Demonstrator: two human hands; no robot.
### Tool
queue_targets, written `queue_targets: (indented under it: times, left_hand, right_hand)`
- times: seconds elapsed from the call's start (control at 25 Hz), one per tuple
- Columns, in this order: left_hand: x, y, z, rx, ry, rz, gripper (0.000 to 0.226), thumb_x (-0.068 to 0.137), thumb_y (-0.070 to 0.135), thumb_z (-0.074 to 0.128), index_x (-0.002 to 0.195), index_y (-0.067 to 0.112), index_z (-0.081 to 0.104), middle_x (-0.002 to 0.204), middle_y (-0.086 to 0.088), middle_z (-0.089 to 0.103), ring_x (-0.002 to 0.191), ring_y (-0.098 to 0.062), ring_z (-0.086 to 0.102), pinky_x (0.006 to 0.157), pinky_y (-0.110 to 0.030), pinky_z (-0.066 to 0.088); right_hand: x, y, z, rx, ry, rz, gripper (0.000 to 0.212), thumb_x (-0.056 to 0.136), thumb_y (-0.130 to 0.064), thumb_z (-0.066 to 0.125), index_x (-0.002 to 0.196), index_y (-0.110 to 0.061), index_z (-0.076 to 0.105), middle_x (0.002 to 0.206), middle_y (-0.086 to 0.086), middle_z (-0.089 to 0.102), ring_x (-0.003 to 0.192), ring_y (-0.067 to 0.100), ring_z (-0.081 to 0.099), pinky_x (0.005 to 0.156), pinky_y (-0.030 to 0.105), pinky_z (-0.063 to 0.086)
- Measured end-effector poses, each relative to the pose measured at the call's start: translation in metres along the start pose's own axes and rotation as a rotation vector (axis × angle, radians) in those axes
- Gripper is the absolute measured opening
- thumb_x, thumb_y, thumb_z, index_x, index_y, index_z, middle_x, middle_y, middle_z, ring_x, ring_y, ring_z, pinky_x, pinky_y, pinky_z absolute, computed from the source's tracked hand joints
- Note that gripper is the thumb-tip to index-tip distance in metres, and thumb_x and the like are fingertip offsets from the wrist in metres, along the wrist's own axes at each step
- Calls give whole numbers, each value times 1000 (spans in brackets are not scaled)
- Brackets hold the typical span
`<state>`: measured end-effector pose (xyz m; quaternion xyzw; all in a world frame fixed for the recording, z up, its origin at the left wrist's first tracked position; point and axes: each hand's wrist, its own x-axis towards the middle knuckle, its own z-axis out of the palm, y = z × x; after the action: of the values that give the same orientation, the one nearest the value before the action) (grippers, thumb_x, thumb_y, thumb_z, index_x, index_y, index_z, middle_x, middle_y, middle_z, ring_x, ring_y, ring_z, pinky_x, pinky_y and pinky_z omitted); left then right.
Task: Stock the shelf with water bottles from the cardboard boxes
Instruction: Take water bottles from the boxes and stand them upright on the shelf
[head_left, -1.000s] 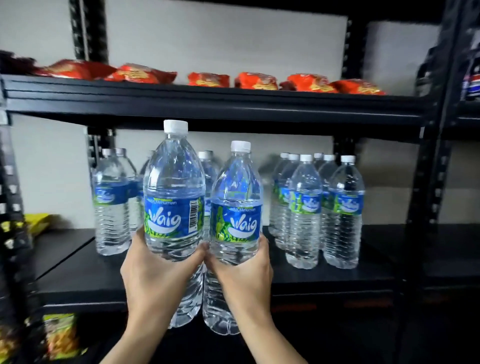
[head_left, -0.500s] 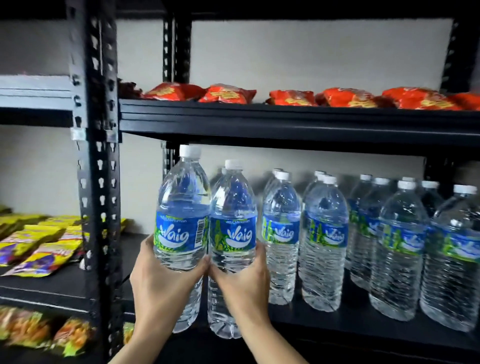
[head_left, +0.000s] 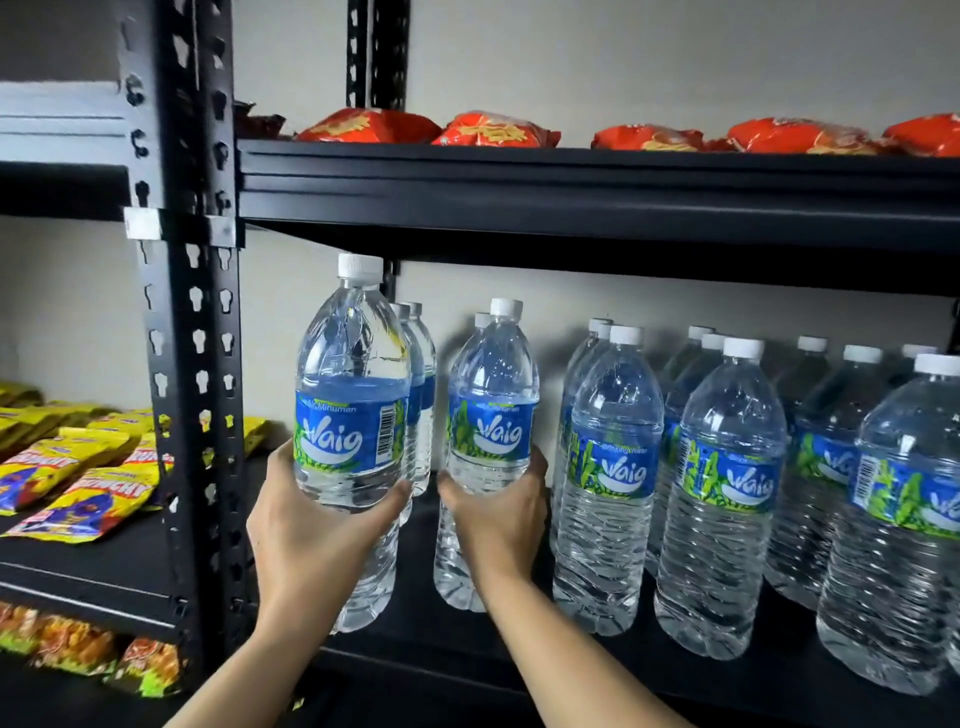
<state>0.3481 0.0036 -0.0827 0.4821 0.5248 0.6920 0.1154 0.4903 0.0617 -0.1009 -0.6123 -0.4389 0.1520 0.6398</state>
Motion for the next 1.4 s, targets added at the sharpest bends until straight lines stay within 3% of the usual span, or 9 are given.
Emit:
queue_targets:
  times: [0.16,0.24,0.36,0.56,0.64,0.72,0.92,1.12,1.4]
  left_hand:
    - [-4,0,8,-6,-35,9,78,54,38,94,118,22,53,96,9,60,92,-9,52,83,-26,39]
    - [-8,0,9,-13,-29,3,81,51,41,95,119,23,53,99,7,64,92,-12,59,82,-28,43]
    - [-12,-3,12,10,-9,3,85,50,43,95,121,22,53,104,4,66,99,-16,61,86,-33,48]
    - [-12,4,19,-27,-29,-30,85,51,37,95,123,23,52,102,4,63,96,-14,55,85,-32,43]
    - [-11,11,22,-41,-32,-48,87,50,37,95,124,22,51,100,3,62,99,-18,57,89,-36,45]
    - [-11,16,25,-41,-31,-49,88,49,38,96,124,23,51,99,3,61,102,-22,59,91,-38,45]
    - [-11,16,27,-33,-28,-31,90,49,38,96,125,24,51,103,3,63,105,-22,59,94,-39,46]
    - [-7,9,22,-18,-30,-27,93,49,44,95,127,23,50,108,3,64,107,-21,60,95,-40,47]
    - [-4,7,18,-40,-20,15,80,54,36,95,120,25,51,99,8,57,96,-12,50,85,-31,40]
  right_hand:
    - [-7,18,6,38,3,-133,84,57,-49,84,127,-35,40,111,-12,61,104,15,60,91,34,50]
    - [-9,19,4,69,-10,-163,88,62,-48,86,134,-32,39,111,-23,52,106,7,53,95,27,44]
    - [-14,30,3,20,-76,-173,109,61,-58,84,147,-20,31,127,-17,37,124,4,39,109,23,31]
    - [-17,52,-11,-11,-285,-60,95,49,-45,80,134,-35,39,122,-15,53,114,6,56,99,31,49]
    - [-17,53,-15,-23,-352,-61,102,49,-48,77,140,-31,33,132,-12,46,122,9,50,104,31,44]
    - [-15,53,-13,-30,-342,-52,112,48,-55,75,146,-29,28,144,-7,36,135,14,39,113,36,36]
    - [-23,51,0,41,-225,-85,101,49,-51,78,139,-33,36,133,-11,42,129,10,41,112,35,36]
    - [-22,66,1,22,-300,-76,113,48,-51,79,146,-34,26,143,-6,33,140,14,27,117,42,29]
    - [-20,75,-2,-56,-266,-81,101,40,-52,83,133,-44,43,128,-15,43,126,11,43,104,39,46]
